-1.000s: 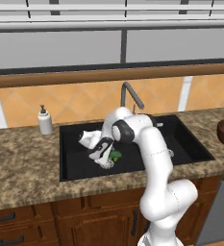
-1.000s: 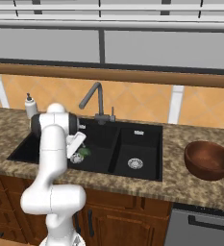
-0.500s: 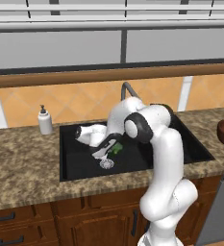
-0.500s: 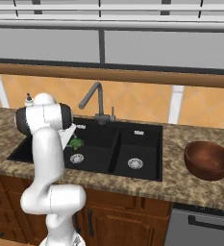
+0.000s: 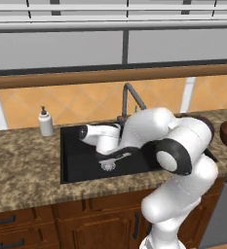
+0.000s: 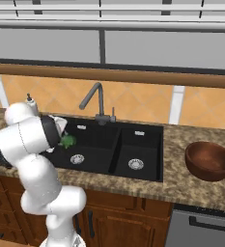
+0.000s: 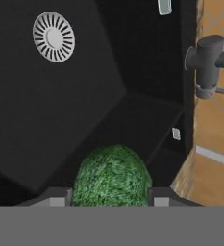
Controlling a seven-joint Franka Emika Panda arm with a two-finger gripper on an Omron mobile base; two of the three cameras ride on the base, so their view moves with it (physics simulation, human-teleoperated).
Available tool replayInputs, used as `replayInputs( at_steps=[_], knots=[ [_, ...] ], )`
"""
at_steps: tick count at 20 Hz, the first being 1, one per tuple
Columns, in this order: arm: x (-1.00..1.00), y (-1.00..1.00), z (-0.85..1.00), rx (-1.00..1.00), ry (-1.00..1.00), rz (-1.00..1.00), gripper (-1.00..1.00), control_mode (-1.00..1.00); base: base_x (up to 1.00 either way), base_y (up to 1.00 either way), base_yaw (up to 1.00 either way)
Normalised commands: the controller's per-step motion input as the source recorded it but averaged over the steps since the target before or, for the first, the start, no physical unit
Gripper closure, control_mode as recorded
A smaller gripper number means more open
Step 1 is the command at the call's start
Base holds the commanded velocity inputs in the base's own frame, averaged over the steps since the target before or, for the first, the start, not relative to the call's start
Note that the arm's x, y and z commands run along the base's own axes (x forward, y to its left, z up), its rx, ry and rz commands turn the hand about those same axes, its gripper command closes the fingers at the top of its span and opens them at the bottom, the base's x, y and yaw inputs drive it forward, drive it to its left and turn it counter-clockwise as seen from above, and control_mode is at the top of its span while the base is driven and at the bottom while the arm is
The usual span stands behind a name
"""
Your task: Pick the broccoli from the sink and place it in the bowl. Then pick the bowl and place it in the microwave. Then close the microwave door and press the start button.
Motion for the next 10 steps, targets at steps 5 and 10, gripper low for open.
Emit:
replayInputs(
  at_steps=[5,10],
  knots=[
    [-0.91,-0.47,0.97,0.18,0.04,0.00,1.00,-1.00,0.00,0.00,0.00],
    [-0.88,-0.69,0.65,0.18,0.06,0.00,1.00,-1.00,0.00,0.00,0.00]
  ],
)
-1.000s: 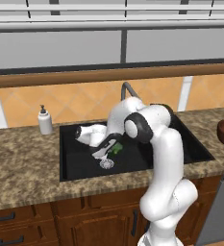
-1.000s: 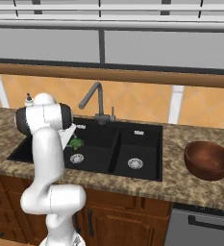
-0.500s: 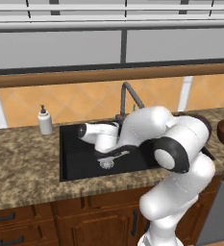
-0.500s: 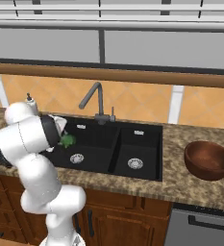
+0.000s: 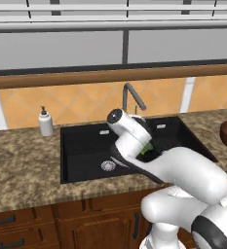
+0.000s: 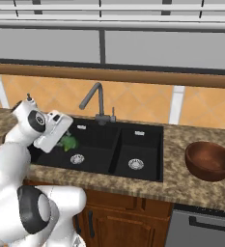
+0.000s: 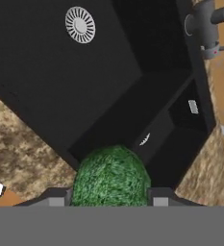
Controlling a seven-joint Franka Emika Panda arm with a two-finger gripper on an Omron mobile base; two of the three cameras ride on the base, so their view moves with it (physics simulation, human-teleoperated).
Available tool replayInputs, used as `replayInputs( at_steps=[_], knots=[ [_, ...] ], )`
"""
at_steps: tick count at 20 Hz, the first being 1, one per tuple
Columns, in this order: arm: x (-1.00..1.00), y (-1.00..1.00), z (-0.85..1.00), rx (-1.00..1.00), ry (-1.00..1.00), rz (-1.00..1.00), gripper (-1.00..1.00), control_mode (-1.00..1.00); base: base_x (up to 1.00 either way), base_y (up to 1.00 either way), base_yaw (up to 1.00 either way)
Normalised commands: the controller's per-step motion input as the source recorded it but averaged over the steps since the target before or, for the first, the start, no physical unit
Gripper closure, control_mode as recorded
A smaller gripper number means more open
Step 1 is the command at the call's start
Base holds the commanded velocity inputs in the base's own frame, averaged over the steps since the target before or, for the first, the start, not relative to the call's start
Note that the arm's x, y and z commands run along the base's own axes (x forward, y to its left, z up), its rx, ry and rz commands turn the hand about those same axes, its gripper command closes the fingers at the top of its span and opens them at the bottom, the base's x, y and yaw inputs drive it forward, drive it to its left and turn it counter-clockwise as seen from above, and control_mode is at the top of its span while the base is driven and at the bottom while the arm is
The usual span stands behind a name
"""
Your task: Pick the broccoli from the sink and place it in the bowl. Then pick the bowl and place it in the microwave. Then close the microwave door and press the start button.
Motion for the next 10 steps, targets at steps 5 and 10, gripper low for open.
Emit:
replayInputs(
  at_steps=[5,10],
  knots=[
    [-0.77,-0.98,0.52,0.21,0.00,0.06,1.00,-1.00,0.00,0.00,0.00],
    [-0.16,-1.00,0.46,0.13,0.01,0.03,1.00,-1.00,0.00,0.00,0.00]
  ],
)
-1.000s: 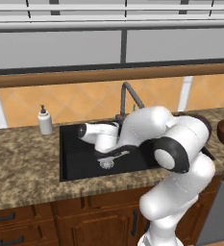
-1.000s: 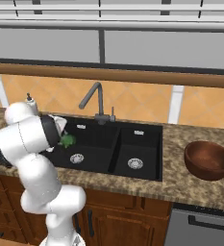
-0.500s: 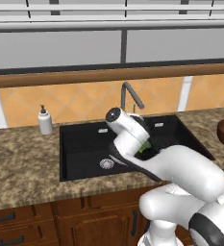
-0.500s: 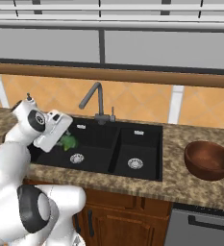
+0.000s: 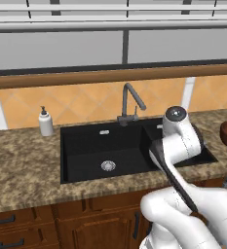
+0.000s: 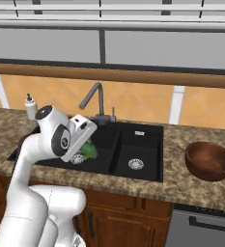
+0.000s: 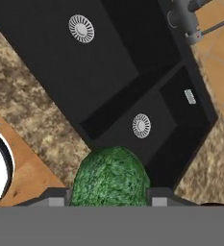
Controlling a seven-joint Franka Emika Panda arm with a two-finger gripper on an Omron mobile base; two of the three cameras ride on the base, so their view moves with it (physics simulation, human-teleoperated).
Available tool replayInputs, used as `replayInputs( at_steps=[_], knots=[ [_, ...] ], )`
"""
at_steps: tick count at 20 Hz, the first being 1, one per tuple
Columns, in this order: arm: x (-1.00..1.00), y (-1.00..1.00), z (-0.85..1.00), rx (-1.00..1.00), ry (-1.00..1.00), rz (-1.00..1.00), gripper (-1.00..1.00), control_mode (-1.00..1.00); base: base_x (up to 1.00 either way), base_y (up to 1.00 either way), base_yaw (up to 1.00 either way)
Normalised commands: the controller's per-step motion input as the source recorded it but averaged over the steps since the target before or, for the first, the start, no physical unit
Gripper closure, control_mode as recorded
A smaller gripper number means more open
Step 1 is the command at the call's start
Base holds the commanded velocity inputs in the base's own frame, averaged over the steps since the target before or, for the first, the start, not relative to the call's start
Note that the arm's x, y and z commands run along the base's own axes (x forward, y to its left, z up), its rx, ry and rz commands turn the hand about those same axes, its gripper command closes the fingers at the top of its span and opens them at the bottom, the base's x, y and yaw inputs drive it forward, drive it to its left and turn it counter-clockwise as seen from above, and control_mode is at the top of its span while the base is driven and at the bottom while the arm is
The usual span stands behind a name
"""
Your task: Pick the broccoli from the sink and place it in the bowl. Then pick the bowl and place it in the microwave. Then close the microwave door and press the start button.
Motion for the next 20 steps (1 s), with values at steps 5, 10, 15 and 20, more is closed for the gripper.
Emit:
replayInputs(
  at_steps=[5,10,15,20],
  knots=[
    [0.00,-1.00,0.33,0.05,0.01,0.04,1.00,-1.00,0.00,0.00,0.00],
    [0.06,-1.00,0.44,0.01,0.00,0.02,1.00,-1.00,0.00,0.00,0.00],
    [0.39,-1.00,0.39,0.00,0.03,0.00,1.00,-1.00,0.00,0.00,0.00],
    [0.51,-1.00,0.34,0.00,0.02,0.00,1.00,-1.00,0.00,0.00,0.00]
  ],
)
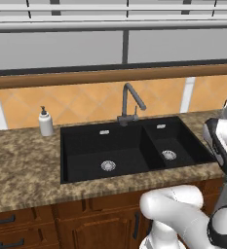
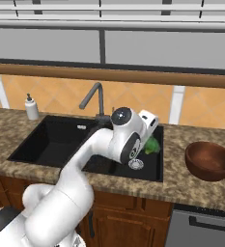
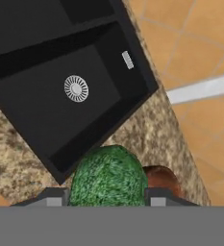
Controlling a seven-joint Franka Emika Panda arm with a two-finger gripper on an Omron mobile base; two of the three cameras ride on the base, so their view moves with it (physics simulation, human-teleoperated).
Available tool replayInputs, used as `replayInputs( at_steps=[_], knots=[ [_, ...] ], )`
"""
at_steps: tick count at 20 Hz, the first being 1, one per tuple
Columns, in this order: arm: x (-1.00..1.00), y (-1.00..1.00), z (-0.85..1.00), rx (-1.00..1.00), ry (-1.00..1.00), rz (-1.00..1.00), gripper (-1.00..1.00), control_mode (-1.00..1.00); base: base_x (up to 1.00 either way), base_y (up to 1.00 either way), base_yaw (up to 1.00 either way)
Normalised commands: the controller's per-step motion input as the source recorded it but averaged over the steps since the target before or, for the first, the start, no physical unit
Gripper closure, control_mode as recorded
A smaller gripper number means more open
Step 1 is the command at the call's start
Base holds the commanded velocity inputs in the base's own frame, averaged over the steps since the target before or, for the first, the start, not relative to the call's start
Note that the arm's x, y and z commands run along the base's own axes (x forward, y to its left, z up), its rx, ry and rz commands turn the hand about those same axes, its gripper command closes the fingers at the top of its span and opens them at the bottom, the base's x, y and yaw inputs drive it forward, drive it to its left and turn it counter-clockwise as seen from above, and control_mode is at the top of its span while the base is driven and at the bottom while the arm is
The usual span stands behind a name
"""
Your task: Pick the broccoli from the sink and place it in the bowl. Then pick the bowl and place it in the microwave. Then close the microwave door and press the start button.
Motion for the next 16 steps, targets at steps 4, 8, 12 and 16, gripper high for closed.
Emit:
replayInputs(
  at_steps=[4,8,12,16],
  knots=[
    [0.60,-1.00,0.02,0.00,0.10,0.00,1.00,-1.00,0.00,0.00,0.00],
    [0.51,-1.00,0.00,0.00,0.11,0.00,1.00,-1.00,0.00,0.00,0.00],
    [0.42,-1.00,-0.06,0.00,0.12,0.01,1.00,-1.00,0.00,0.00,0.00],
    [0.06,-0.94,-0.31,-0.01,0.21,0.00,1.00,-1.00,0.00,0.00,0.00]
  ],
)
